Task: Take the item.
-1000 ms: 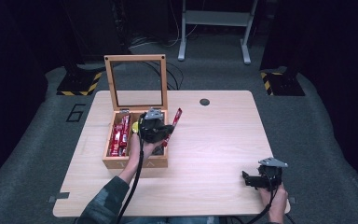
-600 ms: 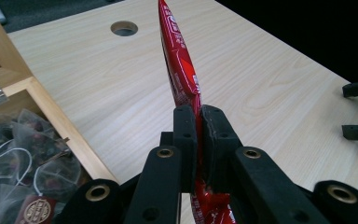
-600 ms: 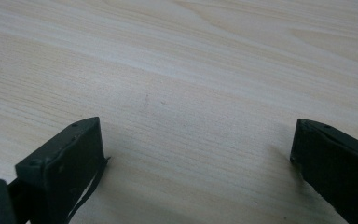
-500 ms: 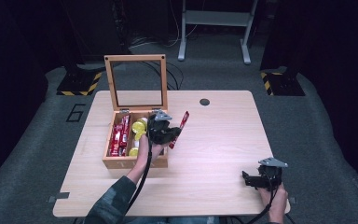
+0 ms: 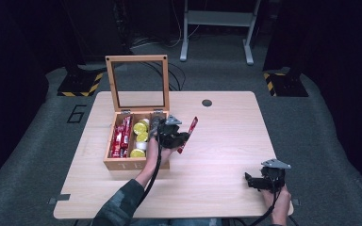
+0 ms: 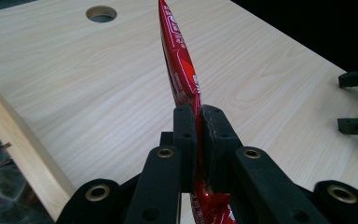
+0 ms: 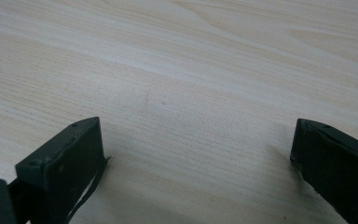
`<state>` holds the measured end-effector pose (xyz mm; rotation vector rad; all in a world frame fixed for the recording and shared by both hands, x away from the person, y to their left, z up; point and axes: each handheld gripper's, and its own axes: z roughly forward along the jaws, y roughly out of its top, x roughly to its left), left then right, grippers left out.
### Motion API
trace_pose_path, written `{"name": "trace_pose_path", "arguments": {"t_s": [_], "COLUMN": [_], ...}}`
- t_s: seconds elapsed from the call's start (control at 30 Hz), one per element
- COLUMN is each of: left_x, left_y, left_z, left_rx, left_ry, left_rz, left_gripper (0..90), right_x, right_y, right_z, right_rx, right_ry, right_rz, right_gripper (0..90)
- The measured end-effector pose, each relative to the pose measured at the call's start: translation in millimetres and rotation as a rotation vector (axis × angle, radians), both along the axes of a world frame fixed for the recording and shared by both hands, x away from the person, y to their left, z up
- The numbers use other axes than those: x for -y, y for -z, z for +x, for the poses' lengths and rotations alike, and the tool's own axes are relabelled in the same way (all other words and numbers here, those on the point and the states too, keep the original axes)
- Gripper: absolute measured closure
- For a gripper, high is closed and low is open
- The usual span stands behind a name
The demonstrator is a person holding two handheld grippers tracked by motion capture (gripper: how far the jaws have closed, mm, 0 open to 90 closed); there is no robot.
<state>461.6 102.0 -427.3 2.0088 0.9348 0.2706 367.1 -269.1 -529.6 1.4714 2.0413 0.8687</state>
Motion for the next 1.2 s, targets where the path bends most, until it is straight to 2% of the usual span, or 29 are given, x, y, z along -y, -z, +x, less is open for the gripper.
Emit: {"name": "trace_pose_path", "arguments": {"t_s": [0.4,0.67,1.2], "left_x": [17.6,26.6,44.8], "left_y": [12.2,21.5,38.7], "left_z": [-3.7,-5.5,-12.9], "left_rx": [-0.034,-0.051,-0.069], "left_ry": [0.025,0.048,0.075], "left_rz": [0.008,0.029,0.047], "left_gripper": [84.5,84.5,84.4], "right_x": [-0.2,-0.2,0.0], "right_y": [0.2,0.1,0.1], "right_z": [-0.1,-0.2,-0.1], "right_rx": [0.005,0.006,0.006], "right_ry": [0.0,0.001,-0.002], "right_rz": [0.0,0.0,0.0], "right_gripper": [2.1,2.1,2.2]}}
